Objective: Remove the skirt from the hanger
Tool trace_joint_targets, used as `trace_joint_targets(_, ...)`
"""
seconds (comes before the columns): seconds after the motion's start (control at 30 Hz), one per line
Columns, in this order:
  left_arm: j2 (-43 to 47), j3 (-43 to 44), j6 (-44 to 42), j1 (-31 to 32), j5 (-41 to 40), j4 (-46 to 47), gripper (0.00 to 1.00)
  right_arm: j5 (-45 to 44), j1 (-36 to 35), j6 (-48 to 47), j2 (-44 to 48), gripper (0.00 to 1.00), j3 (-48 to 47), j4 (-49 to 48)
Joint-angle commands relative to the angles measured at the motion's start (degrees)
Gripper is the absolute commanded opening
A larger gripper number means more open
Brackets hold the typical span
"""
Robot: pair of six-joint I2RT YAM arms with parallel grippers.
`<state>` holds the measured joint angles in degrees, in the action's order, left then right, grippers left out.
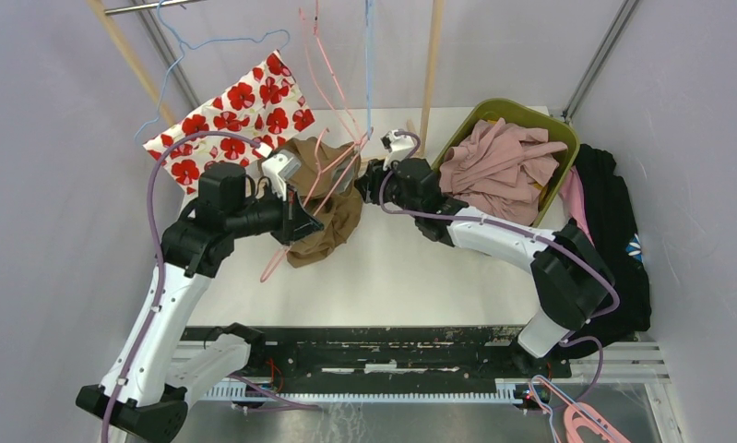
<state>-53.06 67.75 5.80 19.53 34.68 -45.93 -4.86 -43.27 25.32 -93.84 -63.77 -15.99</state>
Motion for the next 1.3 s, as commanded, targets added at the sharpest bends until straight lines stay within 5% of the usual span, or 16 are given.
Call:
trace_joint_targets(0.0,2.07,1.17,3.19,1.34,1.33,-0.21,0.03,-1.3,-1.53,2.61,-1.67,0.45,0.96,-10.79)
trace_joint_targets(0.47,0.05,2.77,2.79,3.61,-0.55,-2.98,0.03,-8.91,-2.44,-5.1,-2.57,0.43,-1.5,-8.98)
trace_joint_targets(0.73,-0.59,2.92,2.32,3.84,-1.49,-3.27,0.03,-9.84,-2.38,-6.95,-2.07,0.01,-2.14,-6.81)
trace_joint_targets(1.27,-2.81,2.46,0.27,5.04,-3.16,-3.41,0.03,-16.79,-2.07,-12.11,6.82,0.01,0.24,-2.79)
